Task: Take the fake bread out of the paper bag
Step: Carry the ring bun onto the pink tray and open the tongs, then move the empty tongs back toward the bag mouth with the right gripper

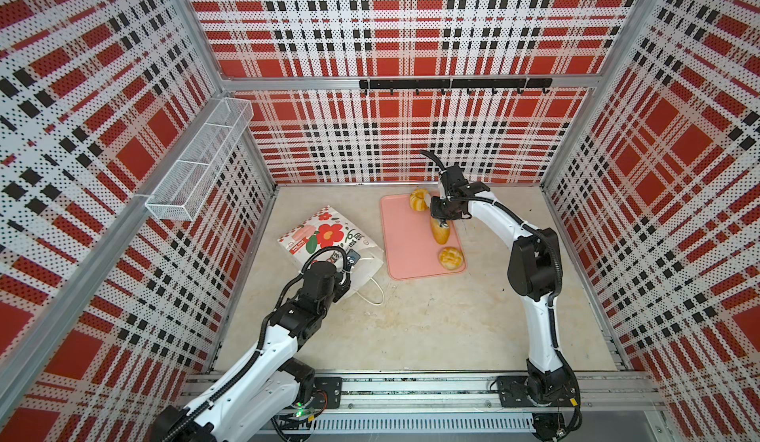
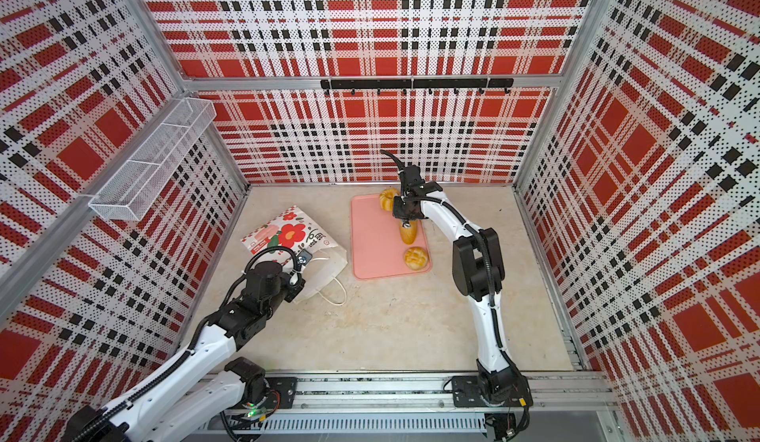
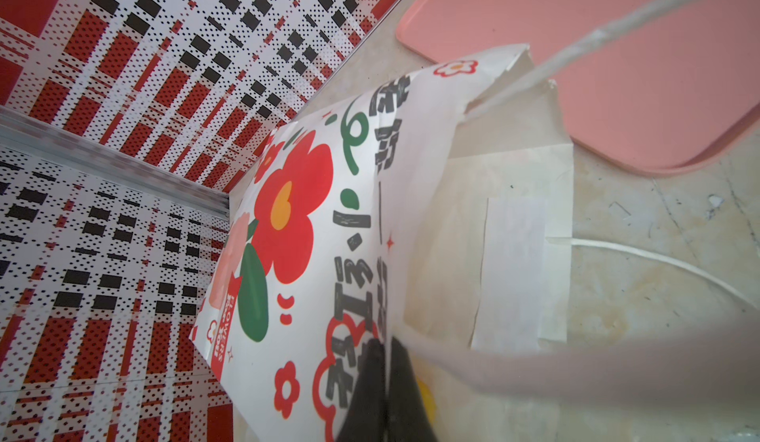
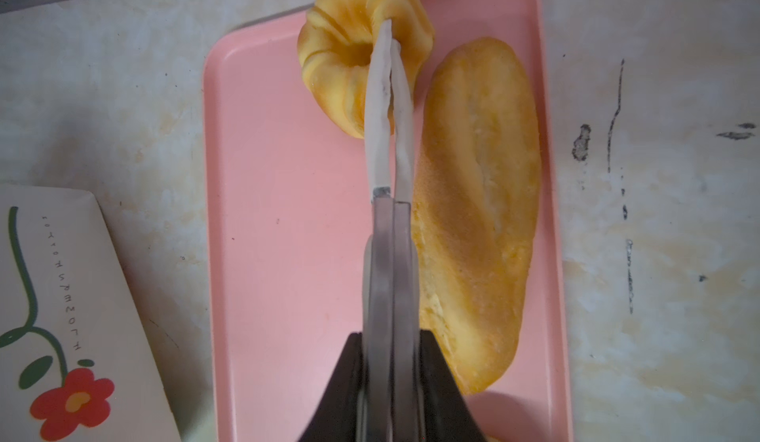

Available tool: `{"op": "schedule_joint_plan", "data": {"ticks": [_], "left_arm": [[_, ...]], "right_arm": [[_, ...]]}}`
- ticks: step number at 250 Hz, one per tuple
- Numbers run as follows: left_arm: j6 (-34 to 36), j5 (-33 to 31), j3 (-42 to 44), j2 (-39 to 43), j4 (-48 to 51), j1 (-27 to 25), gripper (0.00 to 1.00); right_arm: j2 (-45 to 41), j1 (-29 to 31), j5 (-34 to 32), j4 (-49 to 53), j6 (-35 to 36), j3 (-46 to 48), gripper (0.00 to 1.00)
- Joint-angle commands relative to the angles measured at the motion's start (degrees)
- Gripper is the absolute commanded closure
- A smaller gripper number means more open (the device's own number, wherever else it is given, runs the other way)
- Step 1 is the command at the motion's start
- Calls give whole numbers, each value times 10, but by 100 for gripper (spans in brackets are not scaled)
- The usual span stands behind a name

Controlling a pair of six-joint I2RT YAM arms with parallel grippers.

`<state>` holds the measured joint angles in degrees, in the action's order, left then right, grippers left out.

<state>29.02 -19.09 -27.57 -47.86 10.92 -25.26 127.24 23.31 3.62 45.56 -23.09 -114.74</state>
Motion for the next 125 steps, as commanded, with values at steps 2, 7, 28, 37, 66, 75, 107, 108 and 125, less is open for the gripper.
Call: {"op": "schedule_joint_plan", "data": {"ticks": [2, 7, 28, 37, 66, 75, 107, 108, 125], "left_arm": [[-2, 7, 5, -1, -14, -6, 100], [-2, 7, 5, 0, -14, -6, 100], [-2, 7, 5, -2, -15, -7, 100], [-3, 6, 5, -2, -14, -7, 100], [-2, 6, 5, -1, -14, -7, 100], [-3, 6, 5, 0, -14, -7, 100], [-5, 7, 5, -1, -14, -10, 100], [-5, 7, 5, -2, -14, -10, 100], [-4, 7, 5, 0, -14, -11, 100]], "right_arm": [[-1, -2, 5, -13, 9, -9, 100], [-1, -2, 5, -12, 9, -9, 99], [-6, -2, 2, -11, 10, -7, 76], [-10, -2, 0, -9, 11, -7, 66], [-25, -2, -3, -5, 14, -7, 56], [-29, -2, -3, -2, 14, -9, 55], [-35, -2, -2, 13, 17, -21, 53], [-35, -2, -2, 13, 17, -22, 53], [-40, -2, -3, 18, 17, -23, 53]]}}
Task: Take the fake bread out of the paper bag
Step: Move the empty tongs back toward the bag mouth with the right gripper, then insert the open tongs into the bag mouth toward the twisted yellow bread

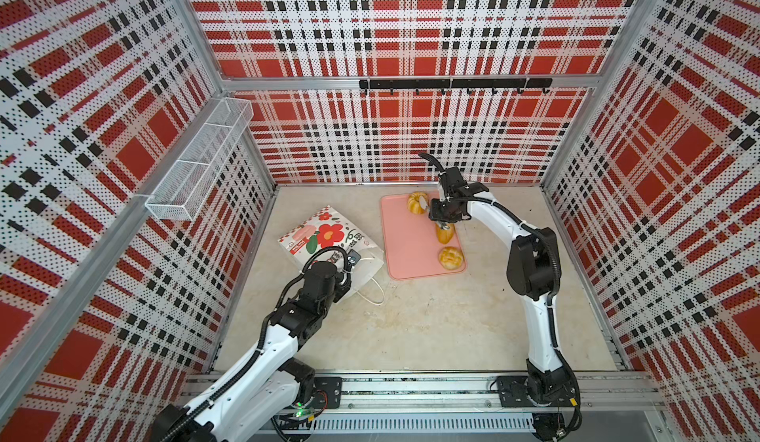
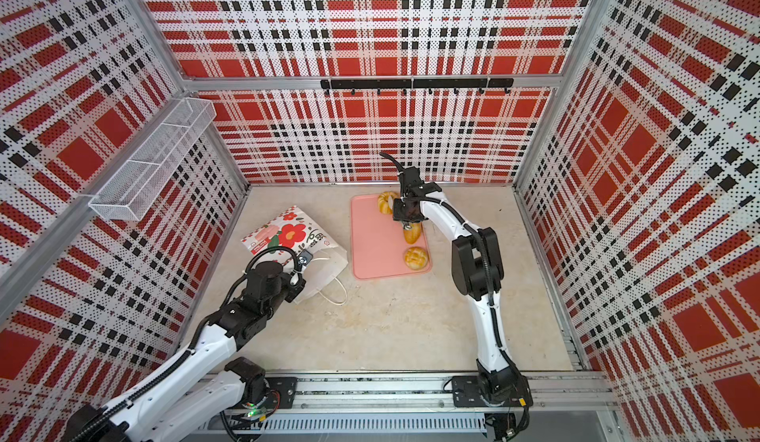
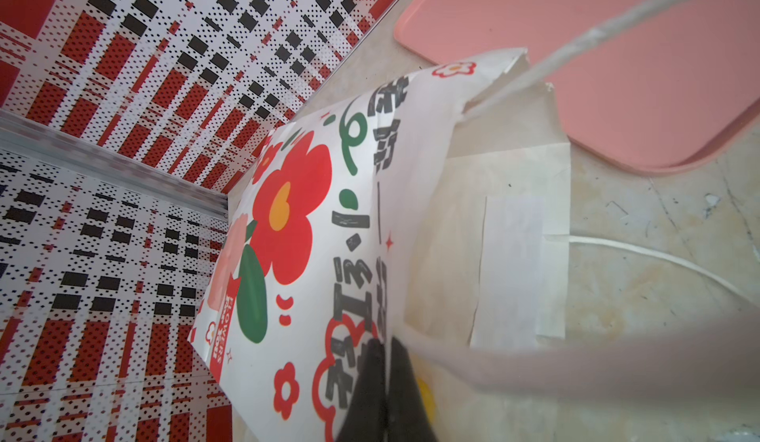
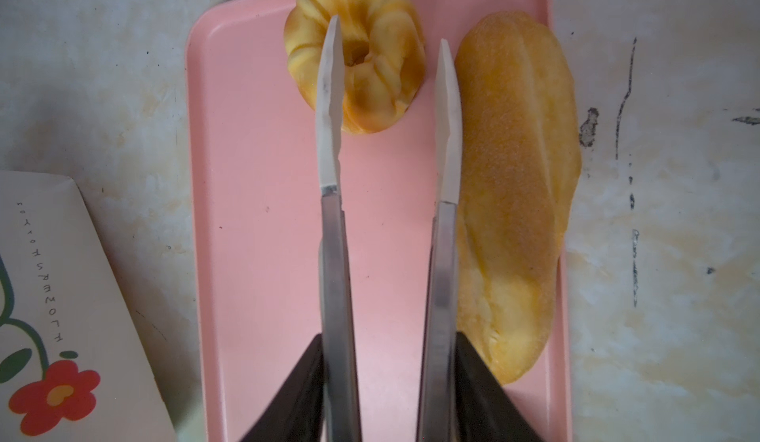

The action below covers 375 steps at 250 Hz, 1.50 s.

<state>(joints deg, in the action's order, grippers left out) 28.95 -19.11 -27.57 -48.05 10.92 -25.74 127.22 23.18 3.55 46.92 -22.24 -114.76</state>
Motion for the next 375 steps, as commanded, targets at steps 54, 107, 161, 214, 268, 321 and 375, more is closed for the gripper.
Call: {"op": "schedule_joint_plan", "data": {"ticks": [54, 107, 161, 214, 268, 321, 375], "left_arm": [[-5, 6, 8, 6, -16, -9, 100], [-8, 5, 8, 7, -16, -9, 100], [-11, 6, 10, 7, -17, -10, 100], [-11, 4, 10, 5, -18, -12, 100], [-23, 6, 12, 4, -20, -14, 100], [-27, 1, 11, 2, -20, -18, 100], [-30, -1, 13, 8, -21, -18, 100]], "right_arm": [[-79, -1, 16, 0, 2, -6, 54], [-143, 3, 51, -12, -10, 29, 59], [-297, 10, 110, -96, -44, 224, 72], [-463, 59, 142, -167, -102, 452, 74], [-574, 158, 136, -262, -203, 607, 71], [-564, 248, 126, -399, -268, 646, 69], [-452, 274, 142, -572, -312, 645, 68]]}}
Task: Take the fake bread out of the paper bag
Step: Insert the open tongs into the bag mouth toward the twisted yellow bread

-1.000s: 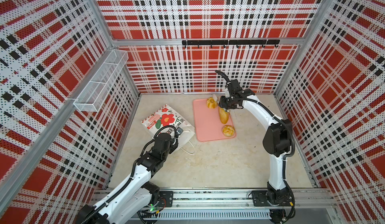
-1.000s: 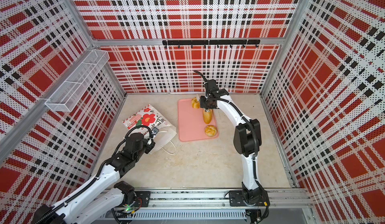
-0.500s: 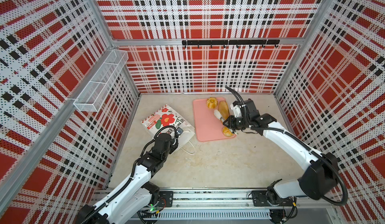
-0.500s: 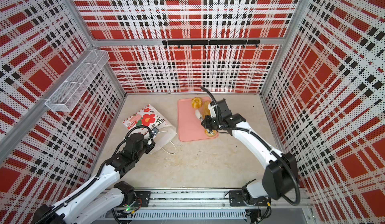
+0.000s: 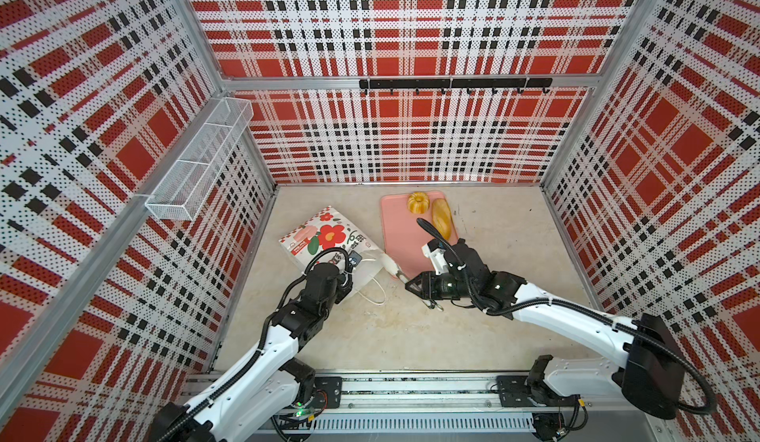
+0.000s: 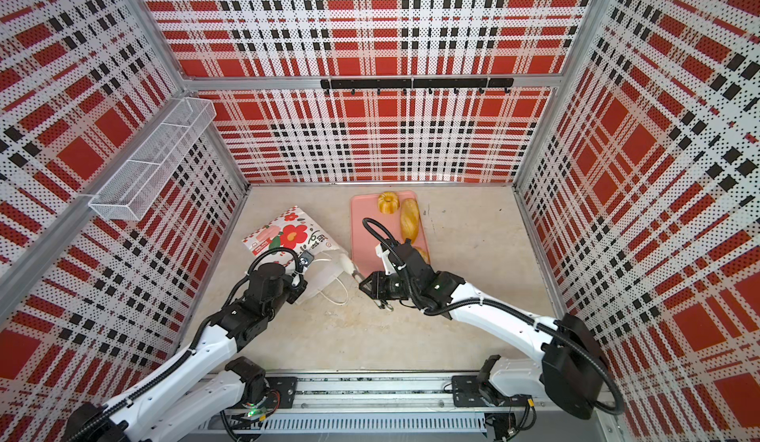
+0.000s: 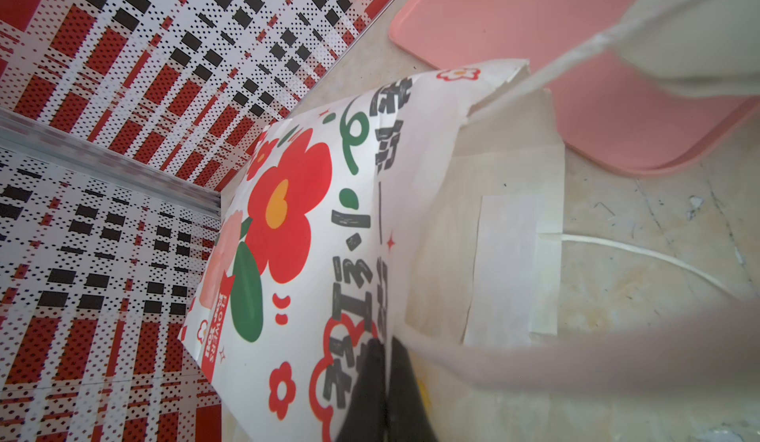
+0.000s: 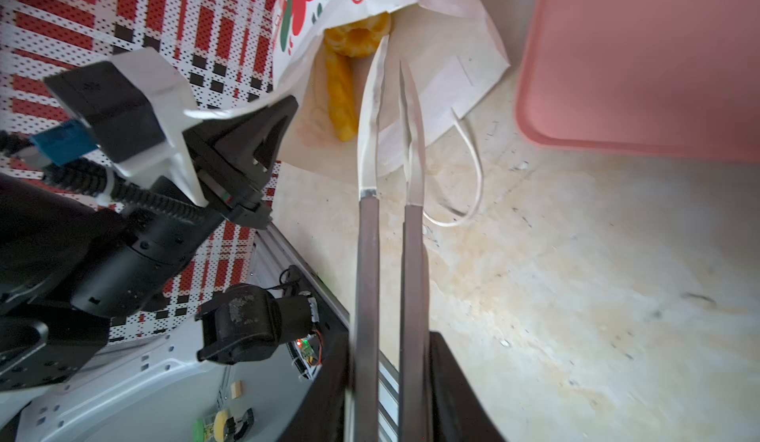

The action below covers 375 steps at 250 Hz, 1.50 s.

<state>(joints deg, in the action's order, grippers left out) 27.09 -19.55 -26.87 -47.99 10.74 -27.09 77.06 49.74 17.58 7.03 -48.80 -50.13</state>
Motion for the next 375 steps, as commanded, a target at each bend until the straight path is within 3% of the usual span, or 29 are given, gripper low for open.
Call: {"op": "schedule_joint_plan", "data": {"ticks": [1, 57, 139, 194, 232, 270, 375], "left_arm": [[-11, 4, 6, 8, -19, -4, 100], [-18, 2, 8, 10, -23, -2, 100], [-22, 6, 6, 5, -27, 5, 100], [-21, 6, 5, 6, -27, 6, 100], [-23, 11, 0, 7, -25, 12, 100], [-37, 30, -17, 7, -10, 27, 100], [-51, 50, -25, 8, 1, 45, 100]], "right_arm": [[51, 9, 1, -178, -47, -1, 68], [201, 27, 1, -449, -113, 16, 67], [358, 59, 15, -586, -146, -27, 64], [399, 63, 32, -522, -44, -62, 61], [409, 75, -16, -412, 70, -87, 61], [414, 103, -110, -366, 162, -111, 61], [433, 113, -234, -364, 218, -137, 52]]}}
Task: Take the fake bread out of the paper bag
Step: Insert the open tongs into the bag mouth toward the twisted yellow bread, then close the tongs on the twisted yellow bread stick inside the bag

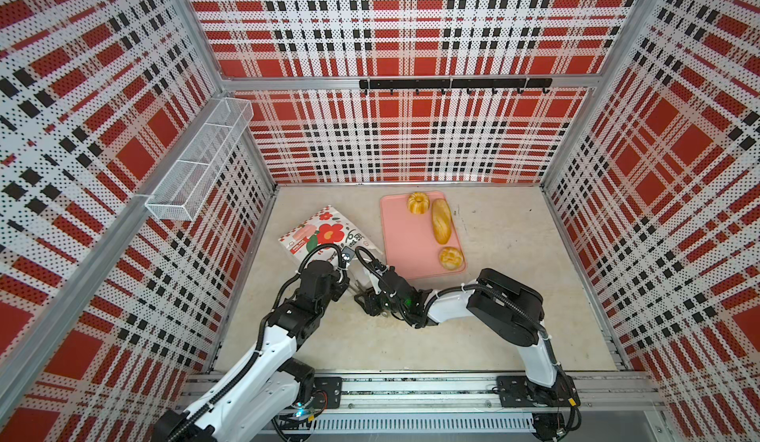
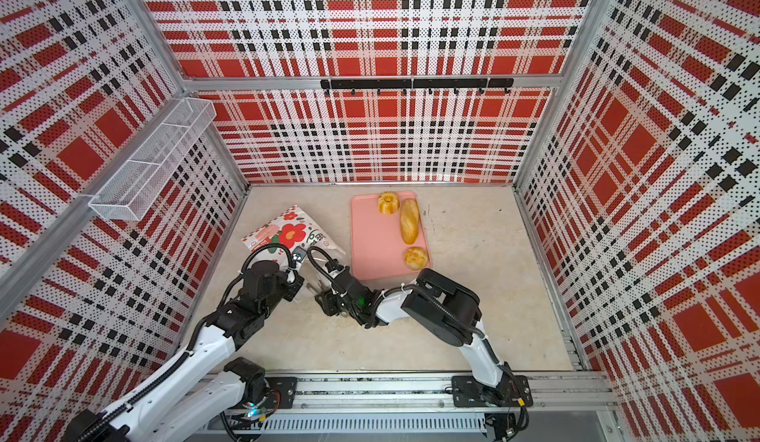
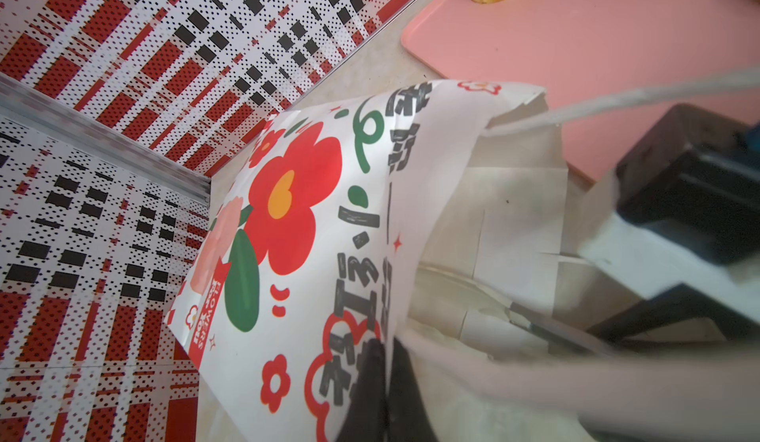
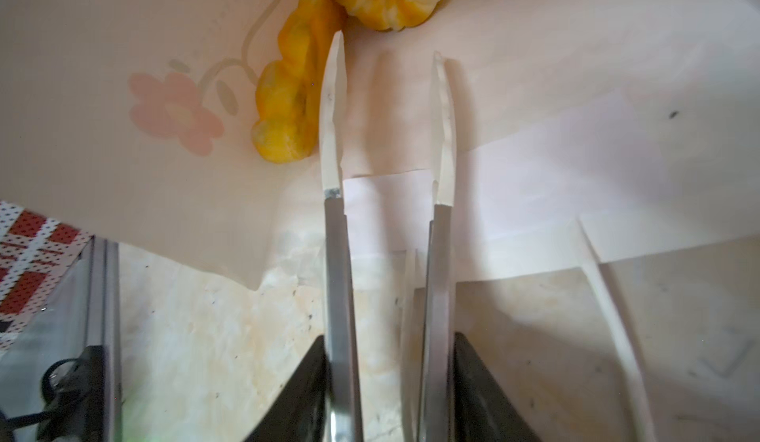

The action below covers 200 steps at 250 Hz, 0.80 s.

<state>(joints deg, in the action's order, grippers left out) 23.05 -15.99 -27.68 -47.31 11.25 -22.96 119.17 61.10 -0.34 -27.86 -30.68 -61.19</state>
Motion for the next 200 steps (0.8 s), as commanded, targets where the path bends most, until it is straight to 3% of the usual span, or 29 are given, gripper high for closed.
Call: {"op": "schedule_joint_plan", "data": {"ticks": [1, 132, 200], "left_arm": [[-11, 15, -17, 2, -4, 3, 100], [-8, 23, -10, 3, -8, 3, 100], [-10, 20, -9, -2, -20, -2, 100]], "right_arm": [[13, 0, -55, -14, 38, -28, 52], [67, -19, -48, 21, 72, -125, 51], [56, -25, 2, 40, 62, -142, 82]]}}
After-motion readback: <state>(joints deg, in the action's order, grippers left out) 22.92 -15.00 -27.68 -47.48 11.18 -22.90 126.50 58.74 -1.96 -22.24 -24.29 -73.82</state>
